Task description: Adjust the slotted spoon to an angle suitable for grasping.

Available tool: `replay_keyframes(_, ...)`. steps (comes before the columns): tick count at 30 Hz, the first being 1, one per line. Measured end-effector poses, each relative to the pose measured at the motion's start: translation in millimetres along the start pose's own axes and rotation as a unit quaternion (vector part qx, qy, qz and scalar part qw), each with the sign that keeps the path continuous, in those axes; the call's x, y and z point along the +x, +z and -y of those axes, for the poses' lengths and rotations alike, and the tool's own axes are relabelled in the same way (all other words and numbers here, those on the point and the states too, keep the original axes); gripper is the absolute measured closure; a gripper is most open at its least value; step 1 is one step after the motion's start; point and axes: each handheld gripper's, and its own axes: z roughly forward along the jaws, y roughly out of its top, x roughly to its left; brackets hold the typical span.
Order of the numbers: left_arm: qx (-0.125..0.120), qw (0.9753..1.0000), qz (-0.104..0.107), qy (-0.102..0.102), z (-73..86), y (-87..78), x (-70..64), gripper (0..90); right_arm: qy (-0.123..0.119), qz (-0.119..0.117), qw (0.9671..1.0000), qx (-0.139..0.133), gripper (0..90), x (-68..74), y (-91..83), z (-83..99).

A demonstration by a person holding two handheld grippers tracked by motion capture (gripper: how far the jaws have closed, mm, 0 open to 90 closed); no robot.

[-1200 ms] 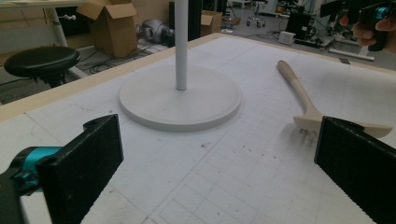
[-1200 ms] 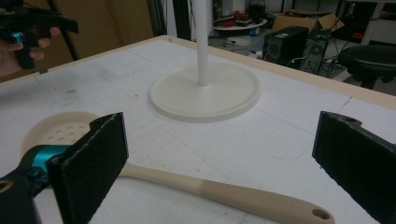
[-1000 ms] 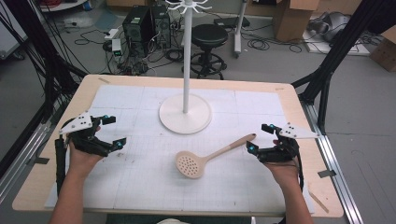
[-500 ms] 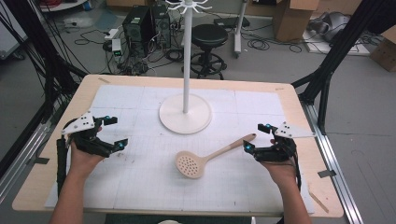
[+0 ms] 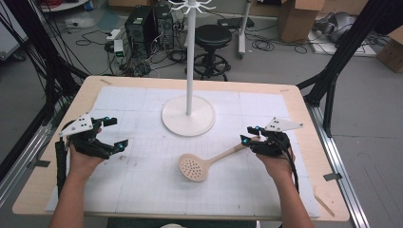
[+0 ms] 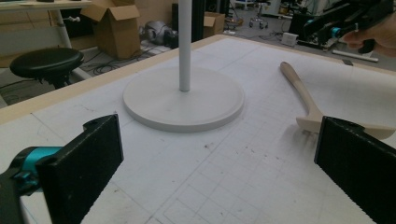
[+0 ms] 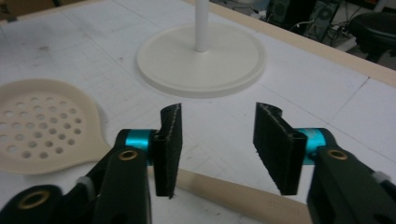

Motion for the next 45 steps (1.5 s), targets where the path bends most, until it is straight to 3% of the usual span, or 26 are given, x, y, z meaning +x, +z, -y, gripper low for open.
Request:
replay_keyframes(7,0.003,1.0000,0.002,0.000,0.4,1.4,-0.4,1.7,0.003,0.028,0.9991,0.031,74.3,-8.5,13.3,-2.1)
replay_keyframes(8,0.003,1.0000,0.002,0.001,0.3,1.4,-0.5,1.7,0.004,0.036,0.9982,0.048,81.0,-11.3,19.7,-1.2)
replay_keyframes(9,0.003,1.0000,0.002,0.001,0.3,1.4,-0.5,1.7,0.004,0.036,0.9982,0.048,81.0,-11.3,19.7,-1.2)
replay_keyframes(10,0.003,1.0000,0.002,0.001,0.5,1.5,-0.3,1.7,0.007,0.038,0.9970,0.068,84.6,-15.8,26.5,1.0)
replay_keyframes(13,0.005,1.0000,0.001,0.001,0.7,1.4,0.1,1.7,0.015,0.040,0.9956,0.084,86.6,-20.1,33.4,4.4)
replay_keyframes(14,0.004,1.0000,0.001,0.000,0.7,1.4,0.0,1.7,0.028,0.041,0.9936,0.101,87.8,-24.2,39.7,8.7)
replay_keyframes(20,0.004,1.0000,0.001,-0.001,0.9,1.4,0.3,1.7,0.042,0.049,0.9869,0.148,89.0,-30.9,51.5,19.9)
replay_keyframes(34,0.003,1.0000,0.003,0.002,0.4,1.0,0.1,1.7,0.068,0.048,0.9865,0.141,89.2,-24.4,31.3,37.1)
replay_keyframes(45,0.001,1.0000,0.002,0.001,0.0,0.6,-0.5,1.7,0.063,0.039,0.9872,0.141,89.1,-15.8,12.0,47.5)
